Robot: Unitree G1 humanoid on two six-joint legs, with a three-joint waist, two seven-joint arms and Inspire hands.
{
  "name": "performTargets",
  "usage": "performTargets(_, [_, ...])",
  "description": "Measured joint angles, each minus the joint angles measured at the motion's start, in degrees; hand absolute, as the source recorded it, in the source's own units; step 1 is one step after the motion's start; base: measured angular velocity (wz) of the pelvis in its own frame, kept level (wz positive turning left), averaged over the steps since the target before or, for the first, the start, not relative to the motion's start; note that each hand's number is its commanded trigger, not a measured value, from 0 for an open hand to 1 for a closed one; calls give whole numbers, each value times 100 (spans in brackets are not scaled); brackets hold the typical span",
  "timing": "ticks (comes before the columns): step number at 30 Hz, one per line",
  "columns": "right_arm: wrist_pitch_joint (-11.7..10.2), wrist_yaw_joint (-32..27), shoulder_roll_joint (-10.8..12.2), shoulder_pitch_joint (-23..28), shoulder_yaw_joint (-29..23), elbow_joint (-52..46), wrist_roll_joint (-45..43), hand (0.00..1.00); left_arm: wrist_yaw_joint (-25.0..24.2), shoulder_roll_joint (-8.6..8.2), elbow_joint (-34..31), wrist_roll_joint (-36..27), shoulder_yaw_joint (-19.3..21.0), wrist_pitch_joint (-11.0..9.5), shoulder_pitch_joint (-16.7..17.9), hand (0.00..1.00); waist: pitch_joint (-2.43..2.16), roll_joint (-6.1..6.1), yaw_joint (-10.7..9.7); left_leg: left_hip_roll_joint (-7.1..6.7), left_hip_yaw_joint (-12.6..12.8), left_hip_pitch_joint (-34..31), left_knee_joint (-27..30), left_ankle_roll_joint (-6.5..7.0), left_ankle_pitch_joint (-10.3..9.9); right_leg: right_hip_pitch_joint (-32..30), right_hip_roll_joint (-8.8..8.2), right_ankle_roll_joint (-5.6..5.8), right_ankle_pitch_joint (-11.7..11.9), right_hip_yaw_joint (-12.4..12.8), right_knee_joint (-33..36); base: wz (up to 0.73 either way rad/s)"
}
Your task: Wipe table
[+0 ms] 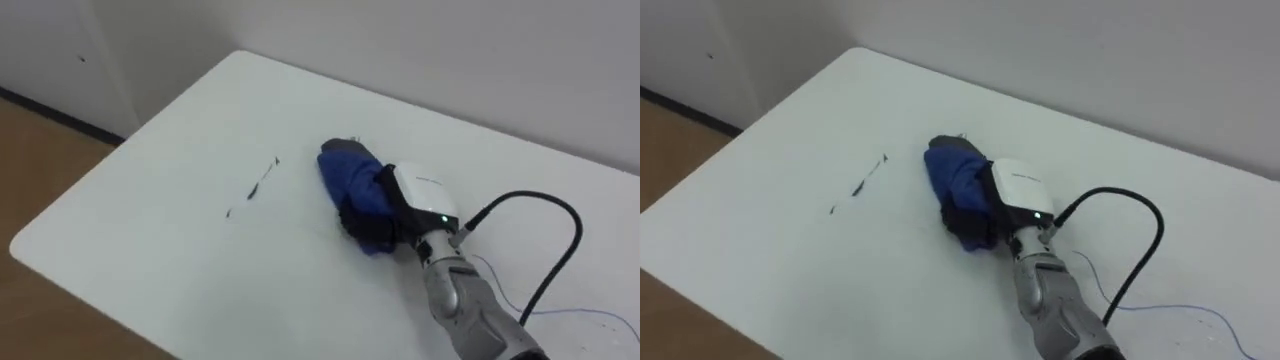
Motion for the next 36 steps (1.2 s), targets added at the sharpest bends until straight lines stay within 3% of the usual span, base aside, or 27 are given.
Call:
performTargets(2, [-205,-318,-20,258,-174,-9,84,100,18,-2,-57,3,21,-1,61,0,-15,86,-195,-77,14,49,-171,-13,9,0,-18,59,49,93,-84,0])
performTargets(4, [-464,-749,-9,609,-509,41,113,100,59,-9,-143,24,177,1,133,0,-9,55,-473,-171,18,95,-299,-1,17,43,-68,139,96,176,-206,14])
performTargets(6, [-725,-1457,-35,1298,-1256,40,146,100,227,-6,-213,262,561,-9,132,0,-17,-50,-918,-307,16,172,-421,86,70,253,-140,242,217,217,-507,20])
performTargets(7, [-748,-1626,-55,1509,-1460,44,190,100,272,-2,-213,337,704,-34,136,0,-24,-55,-963,-324,25,209,-460,92,74,294,-145,261,238,221,-573,0])
performTargets(8, [-822,-1941,-76,1874,-1872,158,384,100,352,23,-227,418,997,-48,99,0,-75,-130,-1058,-352,82,279,-486,93,74,391,-145,272,282,225,-679,-12])
performTargets(9, [-845,-2154,-79,2110,-2214,344,548,100,432,71,-298,505,1164,-50,90,0,-97,-259,-1185,-378,105,358,-485,97,71,501,-144,275,313,226,-768,-9])
performTargets(11, [-845,-2283,-154,2356,-2592,586,783,100,476,99,-456,526,1197,-70,99,0,-99,-379,-1284,-389,201,479,-488,178,19,646,-139,300,378,235,-879,-20])
performTargets(13, [-845,-2290,-246,2446,-2808,713,906,100,492,59,-462,527,1126,-172,110,0,-106,-373,-1327,-397,268,538,-482,240,-53,725,-136,330,460,236,-956,-30])
performTargets(16, [-735,-2251,-261,2429,-2870,736,1041,100,561,35,-450,524,1023,-188,104,0,-118,-346,-1314,-418,283,594,-479,303,-131,725,-134,356,532,232,-959,-19])
performTargets(20, [-54,-1893,-251,2151,-2657,239,888,100,723,-31,-404,386,615,-85,230,0,-116,-169,-1021,-408,165,682,-549,356,-233,632,-36,296,705,179,-943,-48])
performTargets(21, [267,-1732,-213,2108,-2485,-95,729,100,753,-88,-402,324,542,-24,272,0,-105,-117,-894,-398,144,688,-545,369,-259,545,2,256,754,153,-900,-71])
performTargets(22, [393,-1637,-221,2085,-2327,-259,642,100,756,-106,-385,321,489,-2,273,0,-97,-104,-837,-394,125,686,-549,371,-261,498,20,238,774,139,-873,-59])
performTargets(24, [736,-1157,-249,1824,-1502,-702,108,100,752,-125,-220,272,292,94,123,0,-85,-103,-625,-361,-45,676,-547,364,-287,397,104,142,838,54,-837,-43])
performTargets(25, [781,-1026,-246,1729,-1255,-794,-22,100,752,-128,-171,261,247,106,61,0,-76,-109,-568,-358,-127,675,-546,359,-292,388,132,124,850,52,-837,-21])
performTargets(27, [785,-582,-110,1245,-556,-834,-429,100,739,-167,-112,253,97,105,-58,0,-43,-145,-519,-359,-402,584,-527,326,-305,377,168,90,845,-22,-847,18])
performTargets(29, [775,-307,21,989,-341,-833,-572,100,710,-174,-171,253,-17,100,-50,0,-21,-162,-457,-359,-522,518,-498,330,-284,362,177,65,828,-76,-859,27])
performTargets(32, [687,-198,-47,995,-378,-821,-587,100,613,-173,-430,279,3,168,172,0,-17,-194,-386,-364,-649,426,-449,346,-273,373,168,78,788,-114,-886,23])
performTargets(34, [478,-370,-162,1143,-427,-704,-536,100,612,-142,-456,208,42,216,375,0,-28,-214,-484,-369,-646,442,-446,347,-273,457,163,102,770,-133,-950,23])
performTargets(36, [104,-793,-233,1377,-658,-449,-403,100,605,-94,-448,161,95,218,510,0,-39,-239,-629,-394,-645,503,-427,356,-267,652,142,142,746,-153,-1092,38])
